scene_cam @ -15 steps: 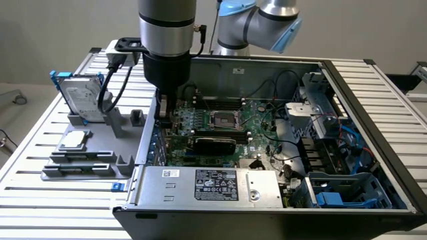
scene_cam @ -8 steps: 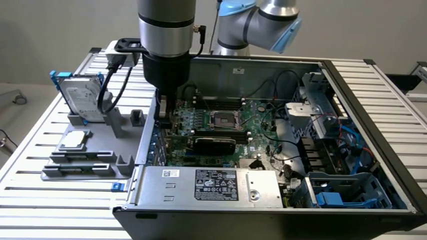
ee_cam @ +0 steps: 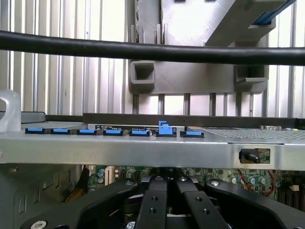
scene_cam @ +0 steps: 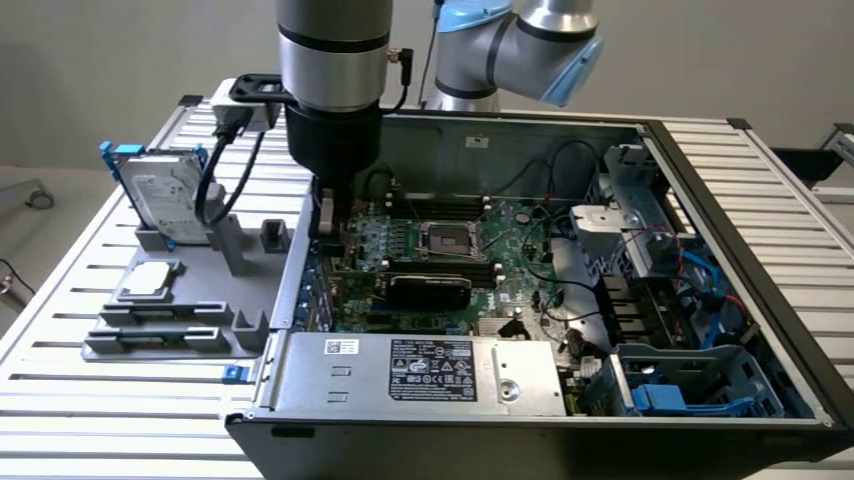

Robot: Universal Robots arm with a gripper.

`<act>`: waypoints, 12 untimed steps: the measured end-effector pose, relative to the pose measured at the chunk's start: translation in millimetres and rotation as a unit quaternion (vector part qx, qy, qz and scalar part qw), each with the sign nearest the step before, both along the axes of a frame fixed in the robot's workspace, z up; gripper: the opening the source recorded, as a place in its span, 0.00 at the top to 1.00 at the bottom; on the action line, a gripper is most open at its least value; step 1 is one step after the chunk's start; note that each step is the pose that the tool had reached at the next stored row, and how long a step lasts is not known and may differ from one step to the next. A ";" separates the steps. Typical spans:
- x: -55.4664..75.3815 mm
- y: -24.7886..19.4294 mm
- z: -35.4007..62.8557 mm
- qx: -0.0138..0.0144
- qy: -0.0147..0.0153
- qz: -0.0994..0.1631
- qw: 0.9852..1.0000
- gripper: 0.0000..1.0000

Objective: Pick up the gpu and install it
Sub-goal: 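Press down on the gpu until it lock into place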

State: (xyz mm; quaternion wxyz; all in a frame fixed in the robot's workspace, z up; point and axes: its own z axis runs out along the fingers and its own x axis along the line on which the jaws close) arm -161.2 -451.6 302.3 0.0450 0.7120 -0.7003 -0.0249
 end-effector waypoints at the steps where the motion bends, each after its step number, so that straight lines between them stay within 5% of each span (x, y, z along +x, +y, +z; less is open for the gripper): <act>1: 1.1 0.0 0.1 0.000 0.000 0.000 1.000 0.89; 12: 25.6 0.0 0.4 0.000 0.000 0.003 1.000 0.89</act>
